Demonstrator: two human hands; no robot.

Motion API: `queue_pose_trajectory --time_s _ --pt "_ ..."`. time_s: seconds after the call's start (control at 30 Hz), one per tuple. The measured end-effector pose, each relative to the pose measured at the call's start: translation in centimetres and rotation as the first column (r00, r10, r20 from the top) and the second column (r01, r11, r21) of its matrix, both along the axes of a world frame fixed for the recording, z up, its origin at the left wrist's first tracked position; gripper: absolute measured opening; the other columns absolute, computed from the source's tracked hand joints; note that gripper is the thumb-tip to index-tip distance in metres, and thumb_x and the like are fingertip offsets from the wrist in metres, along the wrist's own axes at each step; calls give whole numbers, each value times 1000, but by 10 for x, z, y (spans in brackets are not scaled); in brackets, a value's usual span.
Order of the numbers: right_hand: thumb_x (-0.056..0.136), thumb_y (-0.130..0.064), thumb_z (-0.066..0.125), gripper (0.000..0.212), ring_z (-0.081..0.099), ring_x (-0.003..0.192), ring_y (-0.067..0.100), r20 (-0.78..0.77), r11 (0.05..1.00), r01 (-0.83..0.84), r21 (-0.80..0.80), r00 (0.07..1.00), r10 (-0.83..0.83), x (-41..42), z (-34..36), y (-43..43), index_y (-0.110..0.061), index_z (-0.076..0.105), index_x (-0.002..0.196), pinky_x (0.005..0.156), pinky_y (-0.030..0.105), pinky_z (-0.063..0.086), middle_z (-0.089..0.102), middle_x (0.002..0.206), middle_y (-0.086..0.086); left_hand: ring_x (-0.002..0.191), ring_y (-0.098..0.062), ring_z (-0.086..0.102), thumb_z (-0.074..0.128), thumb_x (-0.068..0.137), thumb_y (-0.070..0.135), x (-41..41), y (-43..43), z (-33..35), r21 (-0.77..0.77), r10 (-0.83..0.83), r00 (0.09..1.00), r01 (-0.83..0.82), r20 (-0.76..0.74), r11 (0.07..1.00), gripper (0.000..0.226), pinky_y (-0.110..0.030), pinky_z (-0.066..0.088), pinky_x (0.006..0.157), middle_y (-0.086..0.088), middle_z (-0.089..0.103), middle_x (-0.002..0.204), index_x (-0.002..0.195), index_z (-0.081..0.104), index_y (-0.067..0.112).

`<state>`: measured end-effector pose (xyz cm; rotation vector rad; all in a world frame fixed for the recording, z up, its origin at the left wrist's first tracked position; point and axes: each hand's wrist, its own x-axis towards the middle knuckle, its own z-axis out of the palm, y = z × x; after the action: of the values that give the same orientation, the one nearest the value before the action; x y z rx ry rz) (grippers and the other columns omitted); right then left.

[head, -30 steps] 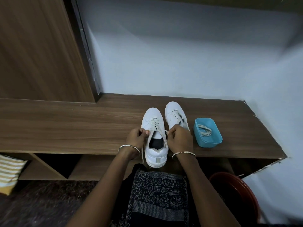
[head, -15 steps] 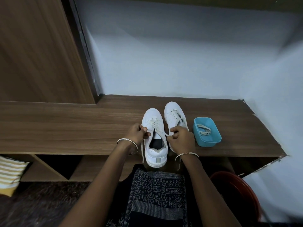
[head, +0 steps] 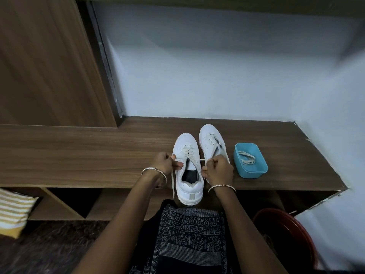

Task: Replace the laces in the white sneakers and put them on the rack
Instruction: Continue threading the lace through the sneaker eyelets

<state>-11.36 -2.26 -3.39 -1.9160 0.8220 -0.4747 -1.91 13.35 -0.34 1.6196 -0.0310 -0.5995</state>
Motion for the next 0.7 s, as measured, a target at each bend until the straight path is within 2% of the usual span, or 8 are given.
queue_pose_trajectory --time_s 0.17,0.3,0.37,0.43,0.5,0.53,0.63,0.7 --pt "79 -38 44 12 71 63 28 70 999 13 35 997 -16 14 -16 0 -41 53 74 62 52 59 69 68 4 48 -12 64 41 104 7 5 2 -1 -5 59 998 -59 -10 998 22 -28 50 61 -2 69 56 83 47 7" --pt "93 -22 56 15 72 60 26 42 997 -61 50 997 59 11 27 12 -25 62 80 62 51 61 70 72 4 44 -11 61 48 99 -3 4 9 10 38 -12 990 7 141 999 19 -19 52 51 -13 65 64 81 52 1" --pt "94 -21 62 14 71 65 23 -35 995 -101 -23 994 100 10 43 10 -13 67 84 68 40 59 71 74 2 39 -9 57 52 97 -5 8 16 16 138 -132 971 105 201 985 20 -17 49 47 -10 65 59 79 57 -2" --pt "93 -27 66 17 64 71 16 -161 977 -167 -132 976 145 7 55 4 -13 71 85 69 26 46 67 74 -1 38 -6 56 56 96 0 11 23 21 275 -279 934 214 222 937 23 -15 46 46 -5 64 54 74 62 -1" --pt "93 -31 66 22 58 72 12 -237 954 -250 -168 949 207 4 61 -1 -13 74 85 70 23 38 65 73 -3 39 -6 56 60 95 7 12 25 27 330 -340 912 256 229 909 26 -16 45 47 -4 64 52 70 65 0" --pt "94 -33 65 24 58 72 11 -256 946 -280 -165 938 233 2 64 -1 -13 76 84 70 23 38 67 74 -4 40 -7 56 61 95 10 12 24 29 306 -323 914 243 246 921 27 -17 45 49 -2 64 51 71 67 0" --pt "96 -34 62 30 64 73 9 -200 947 -304 -103 939 280 1 70 3 -13 77 81 72 25 44 73 78 -2 41 -1 49 57 99 13 9 16 36 169 -211 939 169 271 971 30 -16 41 49 9 60 47 71 67 5" --pt "99 -29 58 30 64 67 -1 -70 965 -264 -6 962 263 1 75 9 -8 75 85 69 17 45 72 75 0 47 -4 47 57 99 19 7 13 36 271 -228 901 130 370 954 32 -21 38 52 10 60 50 70 69 12"
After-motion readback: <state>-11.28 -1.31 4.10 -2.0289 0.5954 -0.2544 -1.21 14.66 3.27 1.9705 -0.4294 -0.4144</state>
